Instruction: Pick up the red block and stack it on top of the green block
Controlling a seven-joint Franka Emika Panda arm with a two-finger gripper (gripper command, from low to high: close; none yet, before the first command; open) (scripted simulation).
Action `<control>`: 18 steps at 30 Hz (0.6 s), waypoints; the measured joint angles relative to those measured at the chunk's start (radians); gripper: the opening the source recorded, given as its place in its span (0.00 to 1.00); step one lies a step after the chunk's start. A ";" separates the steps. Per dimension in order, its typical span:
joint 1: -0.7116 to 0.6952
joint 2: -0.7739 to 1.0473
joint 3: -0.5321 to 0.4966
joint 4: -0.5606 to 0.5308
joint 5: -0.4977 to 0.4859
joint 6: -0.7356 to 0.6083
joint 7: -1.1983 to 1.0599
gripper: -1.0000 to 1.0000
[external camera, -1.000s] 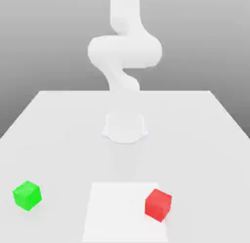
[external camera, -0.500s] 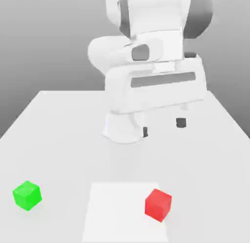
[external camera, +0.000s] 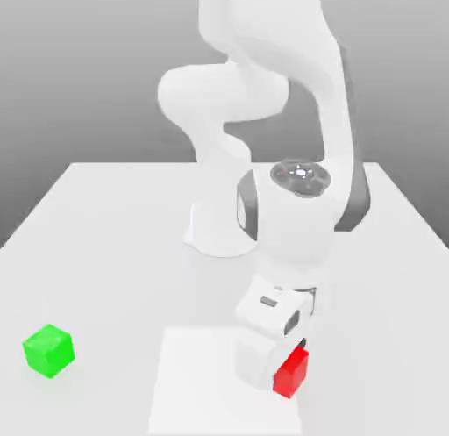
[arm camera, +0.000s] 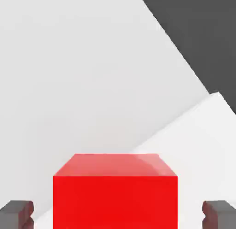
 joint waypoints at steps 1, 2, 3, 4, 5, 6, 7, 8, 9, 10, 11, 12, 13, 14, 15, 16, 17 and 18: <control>0.000 0.000 0.000 0.000 0.000 -0.001 0.000 0.00; 0.000 0.000 0.000 0.000 -0.001 -0.001 0.001 0.00; 0.000 0.000 0.000 0.000 -0.001 -0.002 0.001 0.00; -0.001 0.011 0.002 0.002 0.000 0.008 0.001 0.00; -0.002 -0.001 0.001 0.000 -0.002 -0.002 0.002 0.00; 0.001 -0.026 -0.002 -0.004 -0.007 -0.023 0.005 0.00; 0.004 -0.056 -0.007 -0.008 -0.014 -0.049 0.010 0.00; 0.006 -0.089 -0.010 -0.013 -0.020 -0.077 0.015 0.00; 0.006 -0.124 -0.012 -0.019 -0.028 -0.106 0.021 0.00; 0.008 -0.159 -0.015 -0.024 -0.035 -0.136 0.025 0.00; 0.000 -0.183 -0.025 -0.025 -0.037 -0.159 0.033 0.00; -0.017 -0.196 -0.042 -0.023 -0.036 -0.174 0.043 0.00; -0.042 -0.203 -0.063 -0.019 -0.034 -0.186 0.054 0.00; -0.072 -0.208 -0.084 -0.014 -0.031 -0.196 0.067 0.00; -0.102 -0.211 -0.105 -0.008 -0.029 -0.205 0.080 0.00; -0.133 -0.213 -0.125 -0.002 -0.026 -0.213 0.094 0.00; -0.163 -0.215 -0.145 0.004 -0.023 -0.222 0.107 0.00; -0.195 -0.217 -0.164 0.010 -0.021 -0.230 0.121 0.00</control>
